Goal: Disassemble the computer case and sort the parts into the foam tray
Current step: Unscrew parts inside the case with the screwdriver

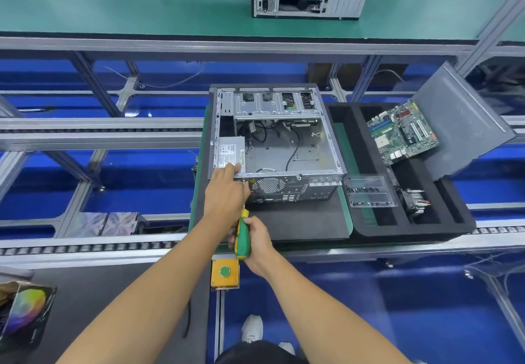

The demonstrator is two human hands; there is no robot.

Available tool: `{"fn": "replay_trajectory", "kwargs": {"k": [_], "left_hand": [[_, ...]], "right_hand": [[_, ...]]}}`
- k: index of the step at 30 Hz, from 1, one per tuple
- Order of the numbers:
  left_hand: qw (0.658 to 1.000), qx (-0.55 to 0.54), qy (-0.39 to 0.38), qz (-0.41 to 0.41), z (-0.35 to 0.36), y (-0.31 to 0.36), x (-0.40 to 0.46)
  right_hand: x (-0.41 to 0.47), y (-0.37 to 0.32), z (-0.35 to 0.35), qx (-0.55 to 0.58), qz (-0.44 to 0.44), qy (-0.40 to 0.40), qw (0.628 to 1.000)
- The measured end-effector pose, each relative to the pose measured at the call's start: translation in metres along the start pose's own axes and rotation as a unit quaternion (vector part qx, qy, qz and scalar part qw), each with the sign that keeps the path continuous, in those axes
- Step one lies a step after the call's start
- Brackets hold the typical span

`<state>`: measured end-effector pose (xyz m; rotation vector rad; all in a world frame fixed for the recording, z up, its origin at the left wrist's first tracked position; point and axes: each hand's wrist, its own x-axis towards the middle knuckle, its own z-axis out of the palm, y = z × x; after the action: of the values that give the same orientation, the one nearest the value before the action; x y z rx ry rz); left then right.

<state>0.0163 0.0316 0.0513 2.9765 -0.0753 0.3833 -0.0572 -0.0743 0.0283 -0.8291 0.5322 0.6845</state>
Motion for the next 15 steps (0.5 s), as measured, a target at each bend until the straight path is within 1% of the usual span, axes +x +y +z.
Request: {"fn": "replay_trajectory", "kwargs": {"k": [3, 5, 7, 10, 13, 15], "left_hand": [[1.0, -0.004, -0.016, 0.01, -0.003, -0.003, -0.001], [0.999, 0.011, -0.024, 0.023, -0.006, -0.001, -0.001], [0.999, 0.01, -0.042, 0.015, -0.01, 0.001, 0.0], [0.997, -0.025, -0.062, -0.025, -0.011, 0.003, 0.001], [0.998, -0.008, -0.055, -0.035, -0.008, 0.005, 0.001], [0.998, 0.001, -0.048, -0.034, -0.006, 0.007, 0.0]], "right_hand": [[0.003, 0.0, -0.003, -0.051, -0.02, 0.027, 0.998], [0.005, 0.0, -0.006, -0.085, -0.037, 0.051, 0.994], [0.006, -0.001, -0.009, -0.102, -0.038, 0.065, 0.992], [0.007, -0.004, -0.01, -0.115, -0.025, 0.065, 0.991], [0.006, -0.006, -0.008, -0.129, -0.008, 0.055, 0.99], [0.004, -0.008, -0.009, -0.117, 0.013, 0.041, 0.992]]}}
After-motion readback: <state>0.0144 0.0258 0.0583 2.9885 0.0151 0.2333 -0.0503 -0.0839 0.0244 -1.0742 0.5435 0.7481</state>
